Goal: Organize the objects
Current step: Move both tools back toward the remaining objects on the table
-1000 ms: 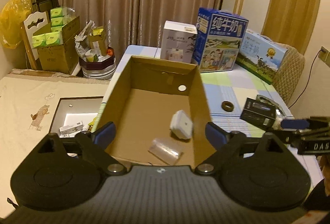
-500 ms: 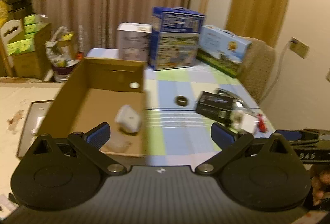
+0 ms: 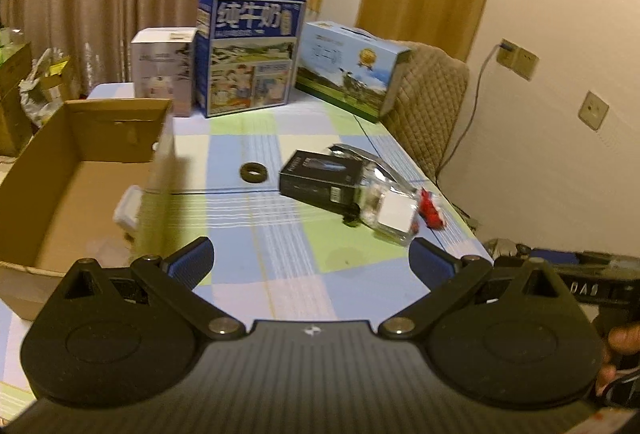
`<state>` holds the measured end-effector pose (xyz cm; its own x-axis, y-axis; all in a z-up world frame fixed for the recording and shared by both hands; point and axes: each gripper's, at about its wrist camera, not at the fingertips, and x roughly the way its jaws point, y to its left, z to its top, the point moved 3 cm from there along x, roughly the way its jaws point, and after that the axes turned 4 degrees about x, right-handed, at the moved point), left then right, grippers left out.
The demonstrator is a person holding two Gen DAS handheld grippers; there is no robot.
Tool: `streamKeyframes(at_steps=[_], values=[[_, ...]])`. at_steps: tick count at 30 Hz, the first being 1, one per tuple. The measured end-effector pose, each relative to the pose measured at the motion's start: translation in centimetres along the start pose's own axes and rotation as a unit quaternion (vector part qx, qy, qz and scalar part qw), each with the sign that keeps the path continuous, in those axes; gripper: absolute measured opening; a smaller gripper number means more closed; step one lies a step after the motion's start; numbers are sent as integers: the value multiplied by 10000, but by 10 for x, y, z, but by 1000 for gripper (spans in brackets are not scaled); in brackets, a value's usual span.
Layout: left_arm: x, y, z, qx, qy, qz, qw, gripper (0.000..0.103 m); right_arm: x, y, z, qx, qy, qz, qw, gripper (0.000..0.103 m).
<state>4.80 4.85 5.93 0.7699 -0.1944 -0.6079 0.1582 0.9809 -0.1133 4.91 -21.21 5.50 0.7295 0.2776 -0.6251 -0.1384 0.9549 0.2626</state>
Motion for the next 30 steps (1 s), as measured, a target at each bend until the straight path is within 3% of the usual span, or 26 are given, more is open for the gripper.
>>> streamKeyframes(at_steps=[12,15,24,30], values=[[31,-41,-4,460,39,-126,9989,102,-6,-50,8,349,-171,-358,9986,73],[49,-47,-2,470,-34,-208,9987,102,6,-61,15,381,-202,-382,9983,73],[125,-61,6,497,343,-595,9964,99,59,-101,33,428,-46,-572,9974,73],[180,-74,8,690,516,-745,9935,92,101,-122,46,400,70,-618,9973,73]])
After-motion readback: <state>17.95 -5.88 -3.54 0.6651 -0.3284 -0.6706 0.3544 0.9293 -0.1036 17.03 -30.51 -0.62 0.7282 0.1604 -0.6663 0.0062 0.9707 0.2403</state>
